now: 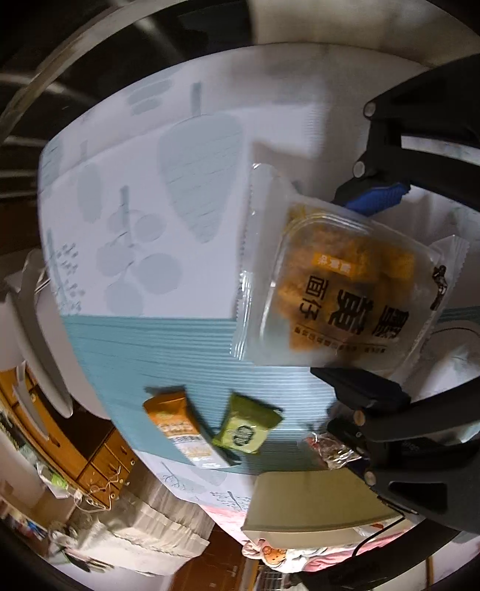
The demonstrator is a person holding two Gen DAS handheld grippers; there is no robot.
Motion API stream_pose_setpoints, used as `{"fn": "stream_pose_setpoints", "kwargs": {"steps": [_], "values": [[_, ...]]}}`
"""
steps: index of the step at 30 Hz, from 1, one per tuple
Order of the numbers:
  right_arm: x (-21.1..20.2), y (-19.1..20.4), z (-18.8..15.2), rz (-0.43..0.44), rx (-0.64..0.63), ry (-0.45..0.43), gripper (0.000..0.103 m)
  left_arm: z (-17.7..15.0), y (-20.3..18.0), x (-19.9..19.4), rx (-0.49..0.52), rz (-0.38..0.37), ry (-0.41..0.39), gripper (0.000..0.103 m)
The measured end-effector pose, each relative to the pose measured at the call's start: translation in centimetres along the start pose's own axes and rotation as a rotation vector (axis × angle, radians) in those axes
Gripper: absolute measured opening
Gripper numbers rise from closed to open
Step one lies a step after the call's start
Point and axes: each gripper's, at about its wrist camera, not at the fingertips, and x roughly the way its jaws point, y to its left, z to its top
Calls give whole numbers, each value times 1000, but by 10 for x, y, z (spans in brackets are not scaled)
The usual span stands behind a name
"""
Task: Organize snacks
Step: 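Grasp clear nut bag with left tool while right tool lifts orange-cube bag, then carry nut bag over white tray with left tool while right tool carries orange-cube bag there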
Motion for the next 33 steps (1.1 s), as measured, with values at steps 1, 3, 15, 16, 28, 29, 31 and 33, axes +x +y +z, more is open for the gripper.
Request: {"fn": "stream_pose_setpoints", "kwargs": {"steps": [1, 3, 15, 16, 28, 29, 31, 33], "values": [[-1, -2, -4, 6, 17, 12, 71, -2, 0, -3, 4, -2, 3, 48], [-2, -5, -12, 15, 48, 37, 71, -7, 1, -10, 8, -9, 3, 48], [-21, -6, -82, 4, 151, 143, 70, -27, 30, -86, 77, -91, -61, 48], [-22, -5, -86, 0, 153, 147, 70, -29, 35, -91, 81, -96, -62, 48], [-42, 46, -141, -23, 139, 140, 69, -56, 115, -147, 177, -207, -34, 48], [-44, 53, -146, -26, 145, 135, 69, -55, 122, -151, 188, -215, -32, 48], [-47, 65, -155, -27, 159, 127, 69, -55, 140, -157, 213, -241, -31, 48], [-51, 77, -165, -25, 169, 120, 69, -55, 155, -162, 249, -267, -25, 48]]}}
